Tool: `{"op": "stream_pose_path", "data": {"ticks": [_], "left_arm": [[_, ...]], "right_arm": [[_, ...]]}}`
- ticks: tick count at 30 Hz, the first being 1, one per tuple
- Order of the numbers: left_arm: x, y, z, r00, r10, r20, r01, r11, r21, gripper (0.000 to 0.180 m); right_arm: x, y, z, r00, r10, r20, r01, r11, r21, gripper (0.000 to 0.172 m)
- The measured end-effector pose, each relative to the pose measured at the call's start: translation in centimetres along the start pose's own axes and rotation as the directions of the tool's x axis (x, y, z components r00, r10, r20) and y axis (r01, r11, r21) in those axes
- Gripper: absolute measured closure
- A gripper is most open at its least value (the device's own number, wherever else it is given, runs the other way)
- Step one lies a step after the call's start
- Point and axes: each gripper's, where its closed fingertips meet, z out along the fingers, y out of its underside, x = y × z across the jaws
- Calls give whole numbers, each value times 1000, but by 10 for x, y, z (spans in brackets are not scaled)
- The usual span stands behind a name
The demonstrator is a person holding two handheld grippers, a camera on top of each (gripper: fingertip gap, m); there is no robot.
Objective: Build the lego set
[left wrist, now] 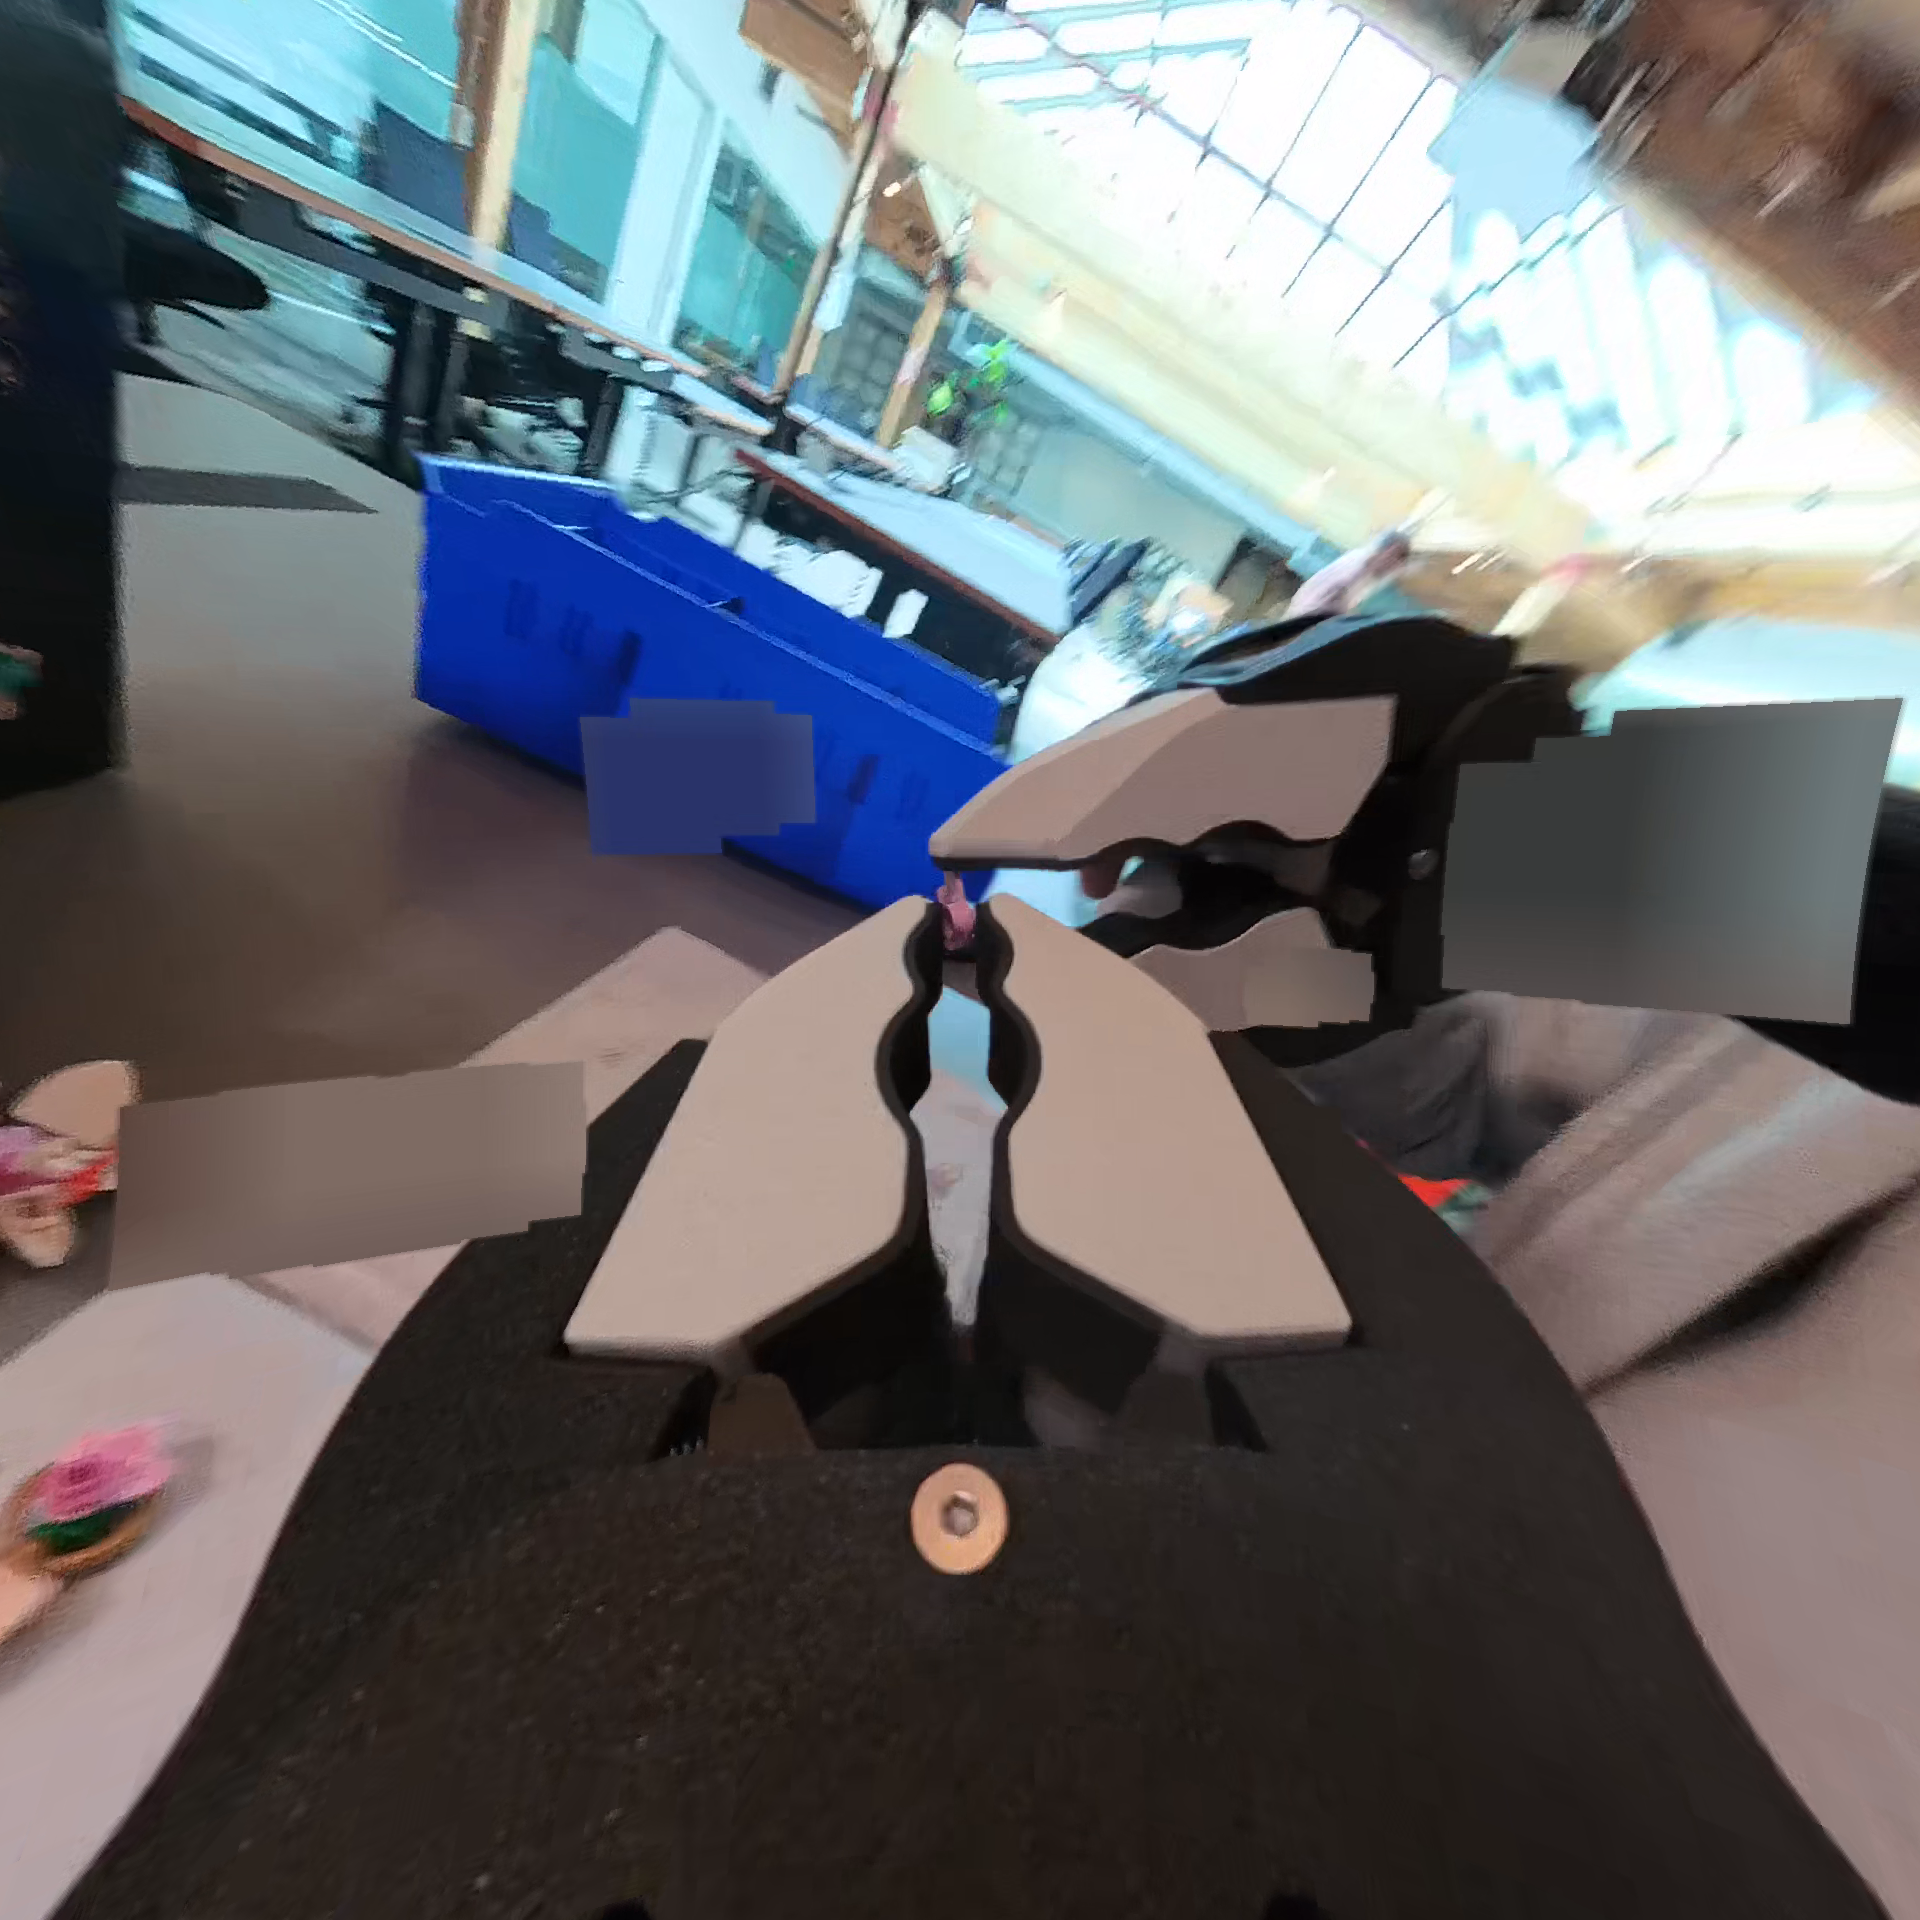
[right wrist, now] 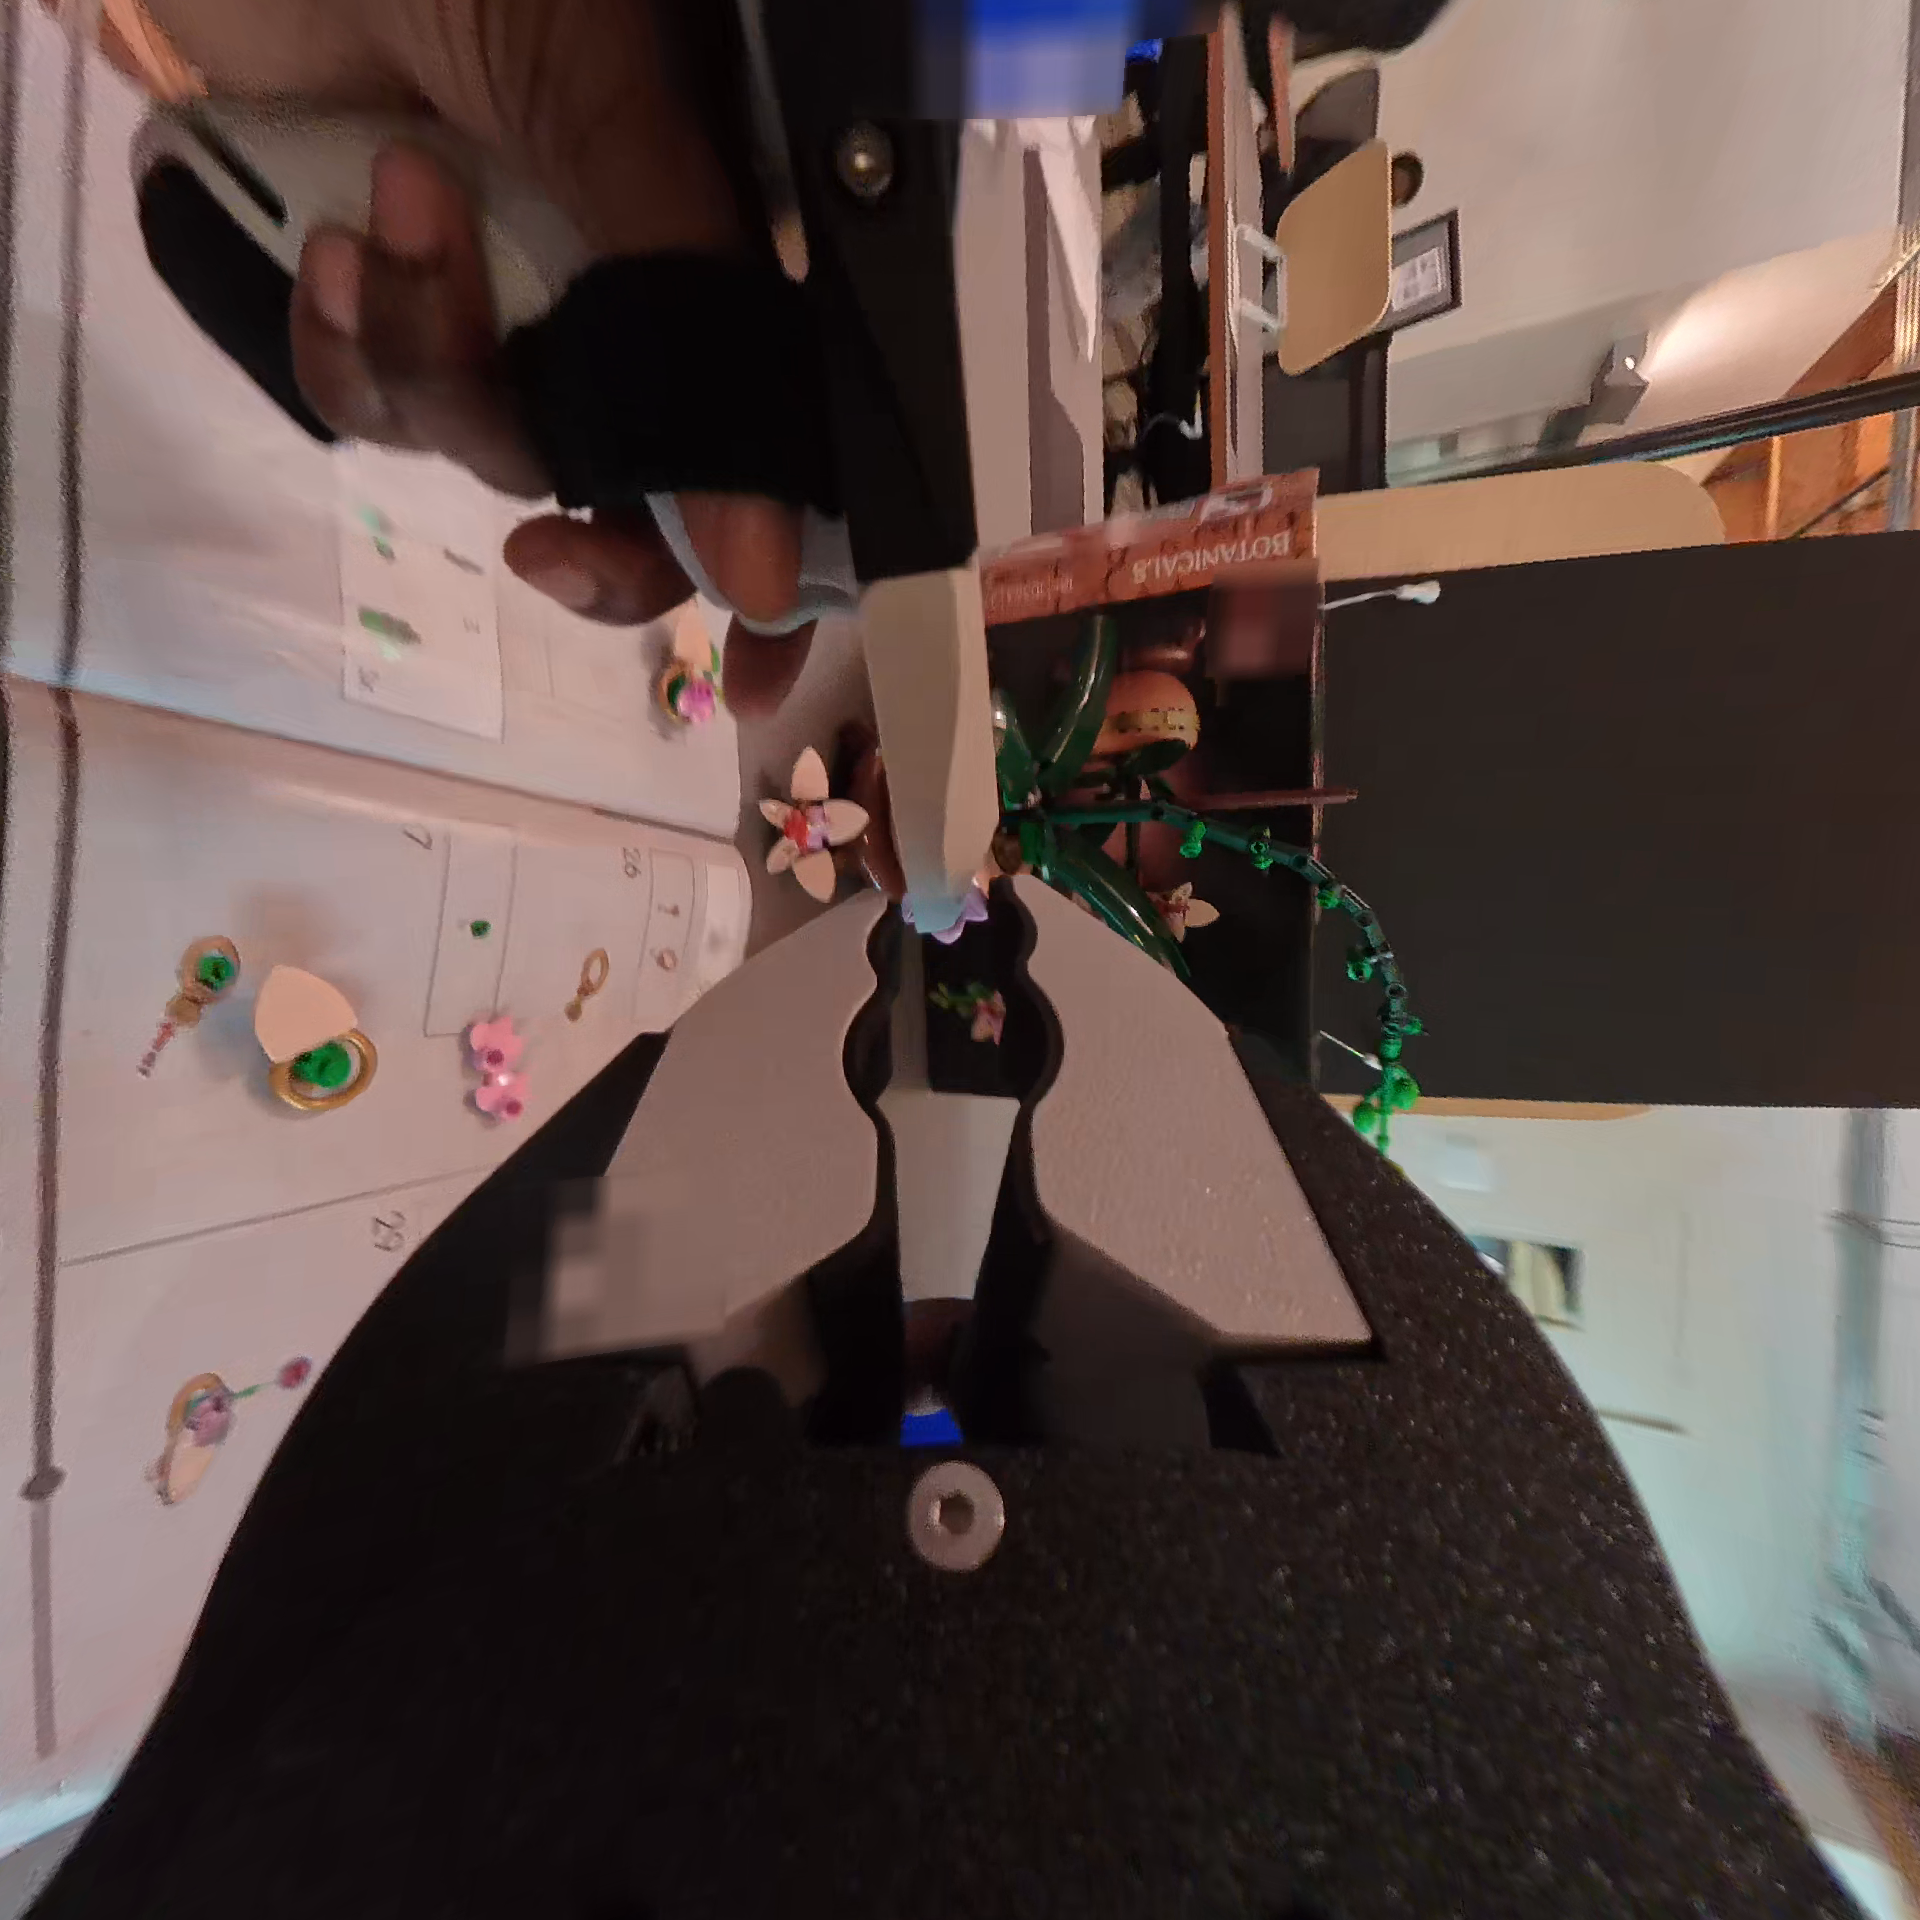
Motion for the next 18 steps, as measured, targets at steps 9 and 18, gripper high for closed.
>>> {"op": "stream_pose_path", "data": {"ticks": [9, 18], "left_arm": [[23, -10, -4, 841, -408, -354, 442, 897, 16, 176], [20, -8, -4, 826, -436, -357, 468, 884, 5, 176]], "right_arm": [[3, -14, -24, 924, 263, 276, -337, 902, 269, 151], [3, -10, -16, 940, 227, 254, -290, 924, 248, 150]]}}
